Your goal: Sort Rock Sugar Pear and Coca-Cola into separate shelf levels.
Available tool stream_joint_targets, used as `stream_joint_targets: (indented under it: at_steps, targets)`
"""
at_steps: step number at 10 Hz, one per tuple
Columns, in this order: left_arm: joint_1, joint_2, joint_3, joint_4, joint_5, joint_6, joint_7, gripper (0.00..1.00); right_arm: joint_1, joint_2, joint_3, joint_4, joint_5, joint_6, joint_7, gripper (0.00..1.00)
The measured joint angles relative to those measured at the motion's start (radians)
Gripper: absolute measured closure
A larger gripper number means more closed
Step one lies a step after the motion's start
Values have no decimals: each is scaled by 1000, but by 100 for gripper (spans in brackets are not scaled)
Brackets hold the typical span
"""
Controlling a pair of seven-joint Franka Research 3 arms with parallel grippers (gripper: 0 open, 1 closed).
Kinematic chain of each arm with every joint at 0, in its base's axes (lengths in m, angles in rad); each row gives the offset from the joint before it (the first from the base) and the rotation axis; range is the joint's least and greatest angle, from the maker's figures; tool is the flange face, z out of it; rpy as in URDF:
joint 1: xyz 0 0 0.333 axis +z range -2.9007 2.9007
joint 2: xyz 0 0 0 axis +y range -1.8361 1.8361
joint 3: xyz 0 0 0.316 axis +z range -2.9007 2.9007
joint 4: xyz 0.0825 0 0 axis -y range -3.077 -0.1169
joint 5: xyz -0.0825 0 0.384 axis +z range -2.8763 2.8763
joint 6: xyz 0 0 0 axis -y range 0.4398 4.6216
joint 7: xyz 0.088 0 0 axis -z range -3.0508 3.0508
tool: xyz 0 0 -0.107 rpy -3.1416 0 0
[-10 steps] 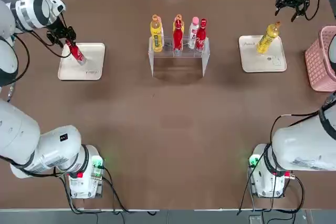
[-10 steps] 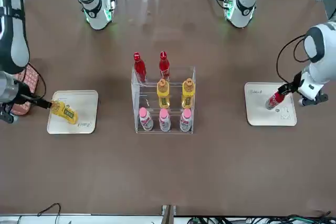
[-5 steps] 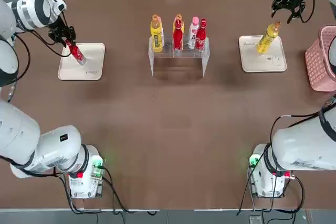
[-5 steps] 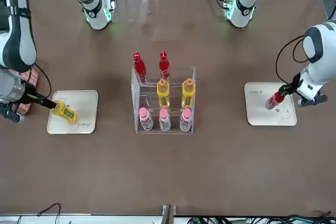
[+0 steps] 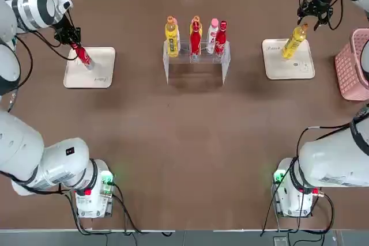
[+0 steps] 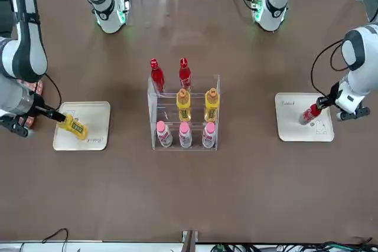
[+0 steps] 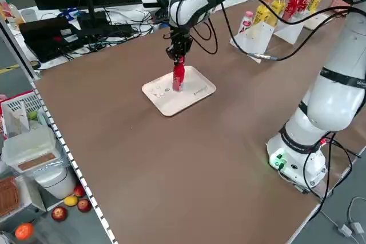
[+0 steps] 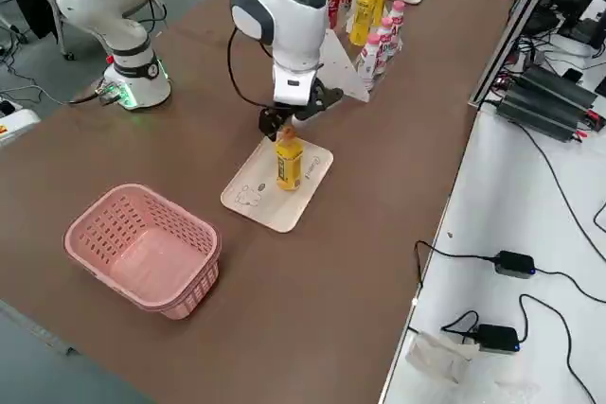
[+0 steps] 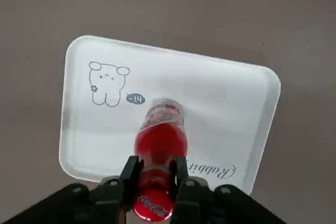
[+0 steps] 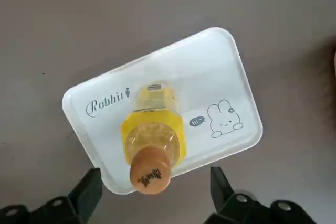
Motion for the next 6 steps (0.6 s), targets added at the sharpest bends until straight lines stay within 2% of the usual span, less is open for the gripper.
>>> stream_joint_targets:
  at_steps: [1,4,6]
  targets:
    - [0,-26,-23,23,0,-43,-35,67,2,0,0,-3,-3,0,0,24]
    - [-3,-130,-153,162,0,-300,-191,67,4,0,0,-13,-18,4,0,24]
    - [-5,-149,-252,252,-2,-415,-339,67,7,0,1,-13,-19,6,0,28]
